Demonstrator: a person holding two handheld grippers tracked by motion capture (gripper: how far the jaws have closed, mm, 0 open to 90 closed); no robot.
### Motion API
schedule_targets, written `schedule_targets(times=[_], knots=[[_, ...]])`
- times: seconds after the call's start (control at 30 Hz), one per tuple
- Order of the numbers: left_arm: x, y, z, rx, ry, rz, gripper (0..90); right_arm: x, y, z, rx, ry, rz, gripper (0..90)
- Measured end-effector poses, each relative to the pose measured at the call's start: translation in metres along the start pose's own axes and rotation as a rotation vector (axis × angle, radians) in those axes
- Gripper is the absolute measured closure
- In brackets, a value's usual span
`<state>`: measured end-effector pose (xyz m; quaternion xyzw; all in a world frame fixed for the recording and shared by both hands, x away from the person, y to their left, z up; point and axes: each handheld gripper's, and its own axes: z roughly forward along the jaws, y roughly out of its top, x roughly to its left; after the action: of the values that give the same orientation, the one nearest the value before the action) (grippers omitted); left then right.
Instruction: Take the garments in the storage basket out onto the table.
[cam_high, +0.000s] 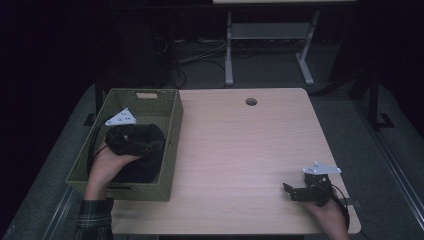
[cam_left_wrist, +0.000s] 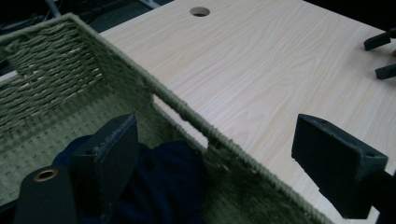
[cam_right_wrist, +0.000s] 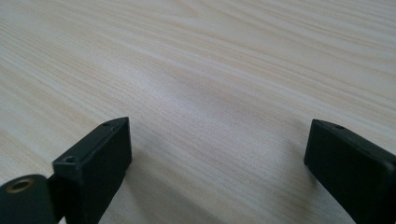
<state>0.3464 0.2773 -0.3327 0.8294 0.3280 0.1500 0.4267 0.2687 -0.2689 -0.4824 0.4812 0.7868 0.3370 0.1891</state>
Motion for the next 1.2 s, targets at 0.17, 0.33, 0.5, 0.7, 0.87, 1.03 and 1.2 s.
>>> schedule_targets(times=[0.17, 0.33, 0.5, 0.7, 0.87, 1.03, 1.2], knots=[[0.006, -0.003, -0.005, 0.005, 0.014, -0.006, 14.5, 0.0, 0.0, 0.0, 0.0, 0.001, 0.003, 7.0], [0.012, -0.012, -0.01, 0.016, 0.044, -0.007, 14.5, 0.0, 0.0, 0.0, -0.001, 0.001, 0.001, 7.0], [0.02, -0.02, -0.019, 0.029, 0.066, -0.015, 14.4, 0.0, 0.0, 0.0, -0.001, -0.001, 0.001, 7.0], [0.028, -0.028, -0.027, 0.047, 0.093, -0.022, 14.4, 0.0, 0.0, 0.0, 0.0, -0.001, 0.001, 7.0], [0.035, -0.034, -0.032, 0.063, 0.114, -0.024, 14.4, 0.0, 0.0, 0.0, 0.0, -0.001, 0.002, 7.0], [0.042, -0.04, -0.035, 0.066, 0.128, -0.039, 14.4, 0.0, 0.0, 0.0, 0.0, -0.001, 0.001, 7.0], [0.05, -0.045, -0.035, 0.076, 0.147, -0.051, 14.4, 0.0, 0.0, 0.0, 0.0, -0.001, 0.001, 7.0]])
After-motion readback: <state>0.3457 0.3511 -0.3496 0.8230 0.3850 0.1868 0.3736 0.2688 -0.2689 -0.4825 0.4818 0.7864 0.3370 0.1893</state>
